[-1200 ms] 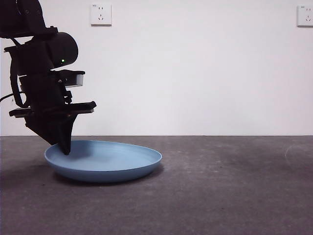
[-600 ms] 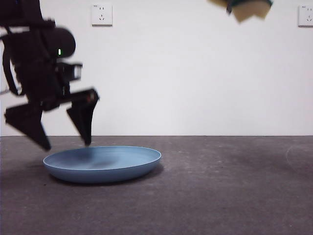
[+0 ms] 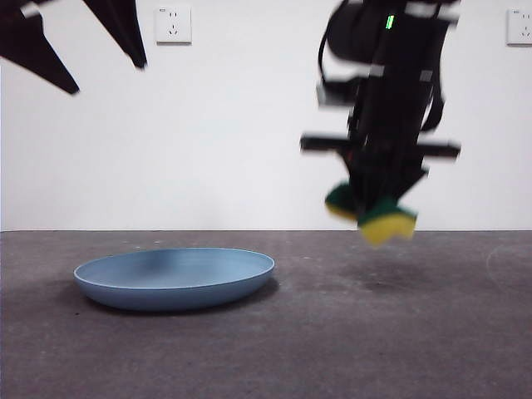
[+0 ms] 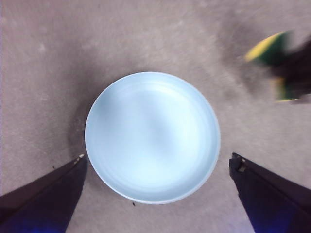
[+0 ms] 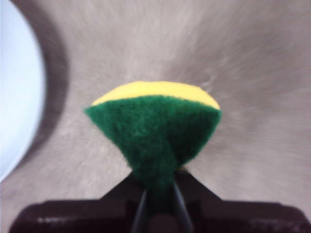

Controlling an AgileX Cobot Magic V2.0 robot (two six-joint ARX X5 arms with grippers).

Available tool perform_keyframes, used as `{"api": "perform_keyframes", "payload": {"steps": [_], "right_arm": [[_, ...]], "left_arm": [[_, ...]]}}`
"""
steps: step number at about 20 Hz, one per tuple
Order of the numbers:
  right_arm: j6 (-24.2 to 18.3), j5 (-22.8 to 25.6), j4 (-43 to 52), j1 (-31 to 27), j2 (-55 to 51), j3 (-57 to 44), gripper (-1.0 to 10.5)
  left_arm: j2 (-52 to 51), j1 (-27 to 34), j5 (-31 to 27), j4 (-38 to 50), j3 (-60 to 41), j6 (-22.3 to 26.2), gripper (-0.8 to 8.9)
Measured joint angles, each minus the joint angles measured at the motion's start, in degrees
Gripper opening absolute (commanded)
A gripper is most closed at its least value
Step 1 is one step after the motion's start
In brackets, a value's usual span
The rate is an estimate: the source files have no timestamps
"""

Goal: Pick up the plate,pick up the cloth,clean the plate with the cloth

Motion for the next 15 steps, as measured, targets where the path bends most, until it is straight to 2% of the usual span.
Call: {"api": "perform_keyframes", "payload": {"steps": [3, 6, 7, 10, 11, 13, 15], "right_arm": [[0.0, -5.2, 0.1, -1.3, 5.9, 0.0, -0.1], [0.0, -5.6, 0.2, -2.1, 7.1, 0.0, 0.1], [0.0, -5.6, 0.2, -2.2, 7.1, 0.0, 0.6], [0.0, -5.6, -0.1, -3.0, 7.1, 0.0, 5.1], [0.0, -5.6, -0.1, -3.1, 7.1, 0.0, 6.1], [0.0, -5.6, -0.1, -3.2, 7.1, 0.0, 6.6], [0.0, -5.6, 0.0, -3.3, 7.1, 0.0, 6.6]], "left_arm": [[-2.2, -0.3, 0.0, -1.3, 0.0, 0.0, 4.89], [-2.3, -0.3, -0.1, -2.5, 0.0, 0.0, 4.89], [-2.2, -0.3, 0.0, -2.5, 0.0, 0.0, 4.89], [-2.2, -0.4, 0.0, -2.5, 0.0, 0.0, 4.89], [-2.2, -0.4, 0.0, -2.5, 0.0, 0.0, 4.89], [-2.2, -0.4, 0.0, -2.5, 0.0, 0.0, 4.89], [-2.2, -0.4, 0.0, -2.4, 0.0, 0.0, 4.89]]}}
